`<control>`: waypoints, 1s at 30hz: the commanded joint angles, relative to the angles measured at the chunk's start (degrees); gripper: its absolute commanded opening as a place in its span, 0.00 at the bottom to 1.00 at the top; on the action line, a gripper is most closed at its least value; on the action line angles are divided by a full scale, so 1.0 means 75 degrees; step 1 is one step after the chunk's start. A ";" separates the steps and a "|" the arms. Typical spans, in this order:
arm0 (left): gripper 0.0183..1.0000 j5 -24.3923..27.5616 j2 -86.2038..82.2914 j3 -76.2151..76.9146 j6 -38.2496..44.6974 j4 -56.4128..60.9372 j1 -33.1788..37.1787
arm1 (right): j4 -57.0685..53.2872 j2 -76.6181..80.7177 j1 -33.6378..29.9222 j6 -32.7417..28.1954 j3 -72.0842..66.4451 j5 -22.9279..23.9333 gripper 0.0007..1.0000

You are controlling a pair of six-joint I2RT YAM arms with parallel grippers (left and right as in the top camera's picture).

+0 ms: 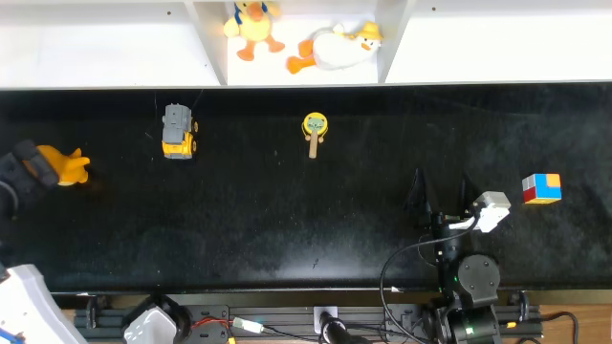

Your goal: Store Toys

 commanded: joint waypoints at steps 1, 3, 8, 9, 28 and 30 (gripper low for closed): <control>1.00 0.1737 0.0516 0.0172 0.1253 -0.0076 0.0752 | 0.0038 -0.0058 0.0070 0.0003 -0.0105 0.0044 1.00; 0.99 0.2113 0.0810 0.0172 0.1807 -0.0189 0.0918 | 0.0035 -0.0058 0.0070 0.0003 -0.0105 0.0044 1.00; 1.00 0.2261 0.1495 0.0020 0.2906 -0.0070 0.0944 | 0.0035 -0.0058 0.0070 0.0003 -0.0105 0.0041 1.00; 0.99 0.2279 0.1612 -0.0026 0.3072 -0.0041 0.0944 | 0.0035 -0.0058 0.0070 0.0003 -0.0105 0.0041 1.00; 1.00 0.1641 0.3628 -0.0082 0.3255 0.0723 0.1005 | 0.0035 -0.0058 0.0070 0.0003 -0.0105 0.0041 1.00; 1.00 0.1641 0.3719 -0.0082 0.3276 0.0781 0.1032 | 0.0035 -0.0058 0.0070 0.0003 -0.0105 0.0041 1.00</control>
